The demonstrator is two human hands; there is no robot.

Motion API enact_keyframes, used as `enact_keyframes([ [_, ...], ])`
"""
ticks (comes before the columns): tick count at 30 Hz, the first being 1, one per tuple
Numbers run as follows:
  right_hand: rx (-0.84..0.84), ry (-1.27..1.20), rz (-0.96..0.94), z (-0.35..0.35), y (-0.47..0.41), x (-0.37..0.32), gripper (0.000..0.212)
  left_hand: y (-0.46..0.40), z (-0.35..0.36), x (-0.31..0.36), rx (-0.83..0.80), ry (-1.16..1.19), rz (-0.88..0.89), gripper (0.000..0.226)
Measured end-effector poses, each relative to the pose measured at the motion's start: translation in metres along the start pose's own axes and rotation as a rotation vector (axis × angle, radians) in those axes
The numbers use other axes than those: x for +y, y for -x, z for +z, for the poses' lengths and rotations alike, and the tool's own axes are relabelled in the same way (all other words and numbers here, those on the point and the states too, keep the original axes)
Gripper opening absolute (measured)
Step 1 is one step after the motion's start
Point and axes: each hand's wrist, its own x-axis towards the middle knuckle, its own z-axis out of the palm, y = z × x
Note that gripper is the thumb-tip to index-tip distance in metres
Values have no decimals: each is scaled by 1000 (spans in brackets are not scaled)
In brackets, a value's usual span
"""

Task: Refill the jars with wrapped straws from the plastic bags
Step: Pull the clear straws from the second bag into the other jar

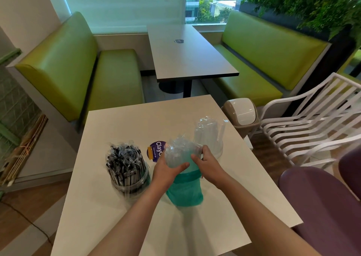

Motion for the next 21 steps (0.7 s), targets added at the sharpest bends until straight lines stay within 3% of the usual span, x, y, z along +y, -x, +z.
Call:
enact_keyframes([
  [7, 23, -39, -50, -3, 7, -7, 27, -1, 5, 0, 44, -33, 2, 91],
  [15, 21, 30, -84, -14, 11, -20, 26, -4, 9, 4, 93, -40, 8, 89],
  [21, 153, 74, -224, -35, 7, -50, 34, -5, 9, 8, 83, -68, 45, 82],
])
